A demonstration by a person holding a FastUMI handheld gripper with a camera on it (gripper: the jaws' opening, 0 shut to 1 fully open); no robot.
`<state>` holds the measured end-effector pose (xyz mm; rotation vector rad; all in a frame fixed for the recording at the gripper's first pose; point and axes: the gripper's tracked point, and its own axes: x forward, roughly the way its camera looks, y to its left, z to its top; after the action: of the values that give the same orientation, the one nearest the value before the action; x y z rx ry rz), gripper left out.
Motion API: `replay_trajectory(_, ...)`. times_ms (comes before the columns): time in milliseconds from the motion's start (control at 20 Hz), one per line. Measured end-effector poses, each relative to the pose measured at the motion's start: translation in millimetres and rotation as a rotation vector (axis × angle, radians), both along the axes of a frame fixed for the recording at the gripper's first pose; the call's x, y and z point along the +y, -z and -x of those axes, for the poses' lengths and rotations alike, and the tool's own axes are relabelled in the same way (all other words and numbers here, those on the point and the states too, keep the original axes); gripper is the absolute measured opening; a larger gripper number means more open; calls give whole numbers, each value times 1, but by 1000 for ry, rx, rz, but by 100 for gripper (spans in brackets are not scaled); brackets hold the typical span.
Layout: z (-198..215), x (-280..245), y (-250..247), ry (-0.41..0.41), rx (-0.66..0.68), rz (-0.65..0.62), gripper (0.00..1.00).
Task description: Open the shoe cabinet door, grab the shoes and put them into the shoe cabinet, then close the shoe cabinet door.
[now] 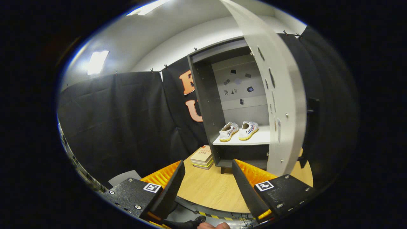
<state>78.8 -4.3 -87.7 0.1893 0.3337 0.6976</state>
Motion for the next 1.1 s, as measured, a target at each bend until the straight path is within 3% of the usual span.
replay_trajectory(250, -12, -69, -20, 29, -34, -105, 93)
replay_trajectory(600, -64, -138, -13, 101, -47, -138, 94)
replay_trajectory(900, -94, -138, 2, 115, -34, -143, 94)
replay_trajectory(1100, -91, -125, 4, 123, -38, -133, 93)
